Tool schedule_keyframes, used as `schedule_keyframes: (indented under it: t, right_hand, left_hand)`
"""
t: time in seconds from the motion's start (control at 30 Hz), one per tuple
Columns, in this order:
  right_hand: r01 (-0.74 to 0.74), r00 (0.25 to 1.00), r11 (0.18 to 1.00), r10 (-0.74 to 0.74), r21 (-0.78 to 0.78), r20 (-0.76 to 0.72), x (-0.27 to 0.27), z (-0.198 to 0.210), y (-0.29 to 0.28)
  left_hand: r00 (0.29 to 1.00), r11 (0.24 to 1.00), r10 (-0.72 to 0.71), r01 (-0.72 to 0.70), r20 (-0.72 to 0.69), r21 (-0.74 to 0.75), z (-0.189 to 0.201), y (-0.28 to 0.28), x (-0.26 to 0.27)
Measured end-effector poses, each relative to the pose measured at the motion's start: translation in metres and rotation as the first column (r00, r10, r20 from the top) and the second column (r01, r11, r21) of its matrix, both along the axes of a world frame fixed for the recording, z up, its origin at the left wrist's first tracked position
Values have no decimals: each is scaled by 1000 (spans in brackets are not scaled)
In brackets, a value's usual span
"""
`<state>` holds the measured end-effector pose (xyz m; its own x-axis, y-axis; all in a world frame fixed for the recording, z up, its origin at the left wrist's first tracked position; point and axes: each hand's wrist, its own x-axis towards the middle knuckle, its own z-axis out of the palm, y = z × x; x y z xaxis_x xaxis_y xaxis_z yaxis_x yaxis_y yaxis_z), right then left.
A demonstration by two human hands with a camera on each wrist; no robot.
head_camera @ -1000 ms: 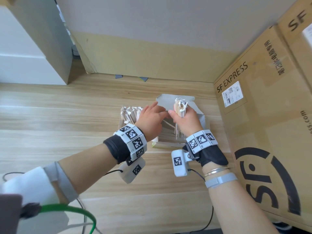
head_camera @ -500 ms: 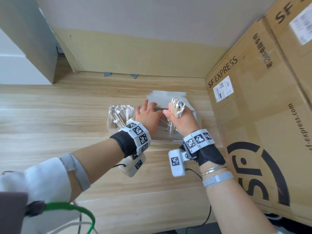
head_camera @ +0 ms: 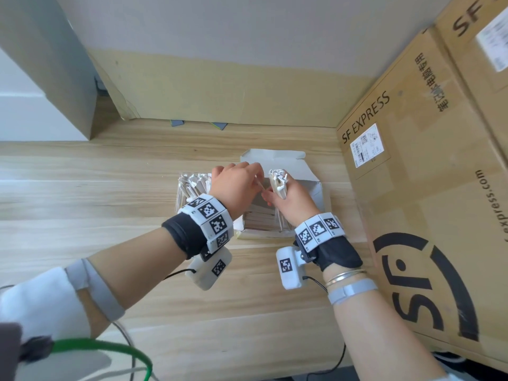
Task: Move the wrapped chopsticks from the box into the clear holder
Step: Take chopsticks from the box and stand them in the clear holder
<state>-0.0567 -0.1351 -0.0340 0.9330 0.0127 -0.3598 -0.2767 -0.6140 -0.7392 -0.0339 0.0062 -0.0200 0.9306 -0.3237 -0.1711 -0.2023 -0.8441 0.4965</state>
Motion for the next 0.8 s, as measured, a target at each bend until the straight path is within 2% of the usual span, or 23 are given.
schedule_keyframes:
  t: [0.1,0.2,0.33,0.47,0.6,0.8]
  right_hand:
    - [50,998,999,-49,-13,42,0,0,5]
    - [123,985,990,-130,66,117,3,5,10]
    - [164,949,975,-197,149,245,11,13,22]
    - [121,920,963,-200,243,338,18,26,42]
    - [31,891,949,-168,314,421,22,34,63]
    - [-57,886,887,-166,458,432,23,42,91]
  left_hand:
    - [993,998,63,-62,96,-15,4,15,2]
    - [981,991,132,-133,142,1,6,34,4]
    - [986,980,163,-157,-43,119,1,60,5]
    - [971,980,156,-128,-183,154,-6,72,2]
    - [959,986,151,-128,-239,109,-7,71,2]
    - [947,987,160,-159,-279,27,-3,72,6]
